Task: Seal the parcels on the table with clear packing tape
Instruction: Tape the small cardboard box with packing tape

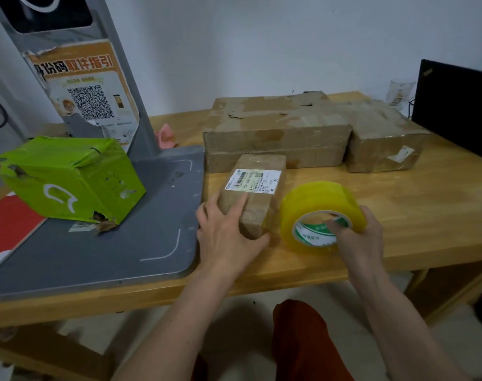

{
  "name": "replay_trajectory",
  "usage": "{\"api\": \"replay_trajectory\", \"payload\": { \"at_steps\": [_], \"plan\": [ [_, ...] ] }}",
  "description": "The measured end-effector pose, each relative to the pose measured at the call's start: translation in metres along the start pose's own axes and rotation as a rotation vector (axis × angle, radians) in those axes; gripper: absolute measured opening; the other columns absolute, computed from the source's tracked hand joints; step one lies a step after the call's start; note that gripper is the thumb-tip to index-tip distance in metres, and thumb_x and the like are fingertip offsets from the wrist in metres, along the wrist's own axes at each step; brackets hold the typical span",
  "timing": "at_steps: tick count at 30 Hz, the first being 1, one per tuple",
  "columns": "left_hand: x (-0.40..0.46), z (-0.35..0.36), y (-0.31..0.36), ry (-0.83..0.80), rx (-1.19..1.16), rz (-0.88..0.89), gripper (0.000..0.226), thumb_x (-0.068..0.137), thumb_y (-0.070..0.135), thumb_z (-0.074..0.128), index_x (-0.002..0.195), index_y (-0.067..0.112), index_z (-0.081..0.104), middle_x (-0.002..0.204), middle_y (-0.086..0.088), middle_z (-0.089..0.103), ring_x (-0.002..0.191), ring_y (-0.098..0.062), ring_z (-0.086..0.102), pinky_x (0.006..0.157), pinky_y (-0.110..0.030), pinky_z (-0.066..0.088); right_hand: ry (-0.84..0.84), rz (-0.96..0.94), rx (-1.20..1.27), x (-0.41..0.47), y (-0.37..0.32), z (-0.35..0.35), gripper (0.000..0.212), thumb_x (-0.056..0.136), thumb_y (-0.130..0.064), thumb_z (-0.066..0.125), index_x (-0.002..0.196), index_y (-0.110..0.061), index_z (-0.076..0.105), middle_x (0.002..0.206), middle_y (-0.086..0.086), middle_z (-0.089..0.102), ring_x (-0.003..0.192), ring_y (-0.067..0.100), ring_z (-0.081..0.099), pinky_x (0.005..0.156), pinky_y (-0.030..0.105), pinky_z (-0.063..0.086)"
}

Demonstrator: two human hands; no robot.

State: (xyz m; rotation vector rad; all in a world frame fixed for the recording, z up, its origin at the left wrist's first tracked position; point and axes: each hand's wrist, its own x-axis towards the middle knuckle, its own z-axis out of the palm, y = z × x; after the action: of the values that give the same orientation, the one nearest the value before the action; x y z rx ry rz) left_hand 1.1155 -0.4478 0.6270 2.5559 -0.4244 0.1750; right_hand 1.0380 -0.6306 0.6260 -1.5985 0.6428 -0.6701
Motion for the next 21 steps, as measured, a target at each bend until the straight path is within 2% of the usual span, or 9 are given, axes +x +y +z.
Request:
{"api": "replay_trajectory", "payload": {
  "at_steps": [4,7,9,12,15,18,21],
  "plan": [
    [0.003,-0.011,0.001,0.006,-0.237,-0.119,0.094,0.070,0.049,0.082,0.150,0.039,0.035,0.155,0.004,0.012,0.141,-0.017,0.005,0.115,-0.047,0.027,-0.053,-0.013,0.042,0.000,-0.012,0.011,0.025,0.085,0.000,0.066,0.084,-0.024,0.058,0.082,0.000,0.062,0.075,0.015,0.060,0.060,0.027,0.047],
    [0.006,-0.021,0.001,-0.004,-0.445,-0.219,0.088,0.071,0.042,0.084,0.148,0.038,0.040,0.154,0.003,0.018,0.141,-0.018,0.011,0.113,-0.041,0.027,-0.096,-0.007,0.065,0.003,-0.020,0.024,0.023,0.085,-0.004,0.068,0.089,-0.024,0.059,0.088,0.004,0.066,0.085,0.025,0.065,0.073,0.044,0.057],
    [0.008,-0.025,-0.003,-0.009,-0.587,-0.292,0.085,0.071,0.041,0.084,0.146,0.040,0.043,0.152,0.004,0.023,0.142,-0.021,0.016,0.113,-0.041,0.028,-0.128,0.061,0.165,0.003,-0.023,0.034,0.025,0.086,-0.003,0.068,0.094,-0.026,0.059,0.088,0.001,0.066,0.088,0.026,0.066,0.075,0.049,0.058],
    [0.011,-0.025,-0.012,-0.016,-0.749,-0.366,0.098,0.054,0.057,0.084,0.143,0.044,0.047,0.151,0.006,0.032,0.141,-0.023,0.029,0.113,-0.048,0.037,-0.203,0.181,0.323,0.000,-0.025,0.044,0.035,0.086,-0.001,0.066,0.116,-0.018,0.060,0.102,0.005,0.068,0.097,0.025,0.067,0.065,0.043,0.060],
    [0.012,-0.022,-0.015,-0.010,-0.844,-0.403,0.105,0.043,0.068,0.080,0.141,0.048,0.047,0.149,0.008,0.040,0.137,-0.023,0.038,0.109,-0.050,0.042,-0.306,0.239,0.543,-0.006,-0.024,0.048,0.042,0.086,-0.002,0.065,0.126,-0.011,0.058,0.115,0.011,0.069,0.105,0.029,0.068,0.079,0.050,0.059],
    [0.009,-0.020,-0.010,0.006,-0.935,-0.442,0.105,0.042,0.067,0.079,0.140,0.048,0.047,0.146,0.008,0.043,0.135,-0.023,0.041,0.109,-0.049,0.042,-0.433,0.318,0.775,-0.015,-0.023,0.053,0.038,0.084,-0.010,0.064,0.121,-0.013,0.062,0.117,0.010,0.070,0.109,0.028,0.067,0.092,0.048,0.053],
    [0.005,-0.017,-0.005,0.035,-0.972,-0.462,0.105,0.042,0.067,0.078,0.140,0.047,0.048,0.146,0.007,0.044,0.135,-0.023,0.041,0.109,-0.049,0.042,-0.420,0.409,0.702,-0.022,-0.024,0.065,0.046,0.077,-0.018,0.070,0.122,-0.018,0.062,0.120,0.008,0.069,0.115,0.032,0.063,0.098,0.048,0.047]
  ]
}}
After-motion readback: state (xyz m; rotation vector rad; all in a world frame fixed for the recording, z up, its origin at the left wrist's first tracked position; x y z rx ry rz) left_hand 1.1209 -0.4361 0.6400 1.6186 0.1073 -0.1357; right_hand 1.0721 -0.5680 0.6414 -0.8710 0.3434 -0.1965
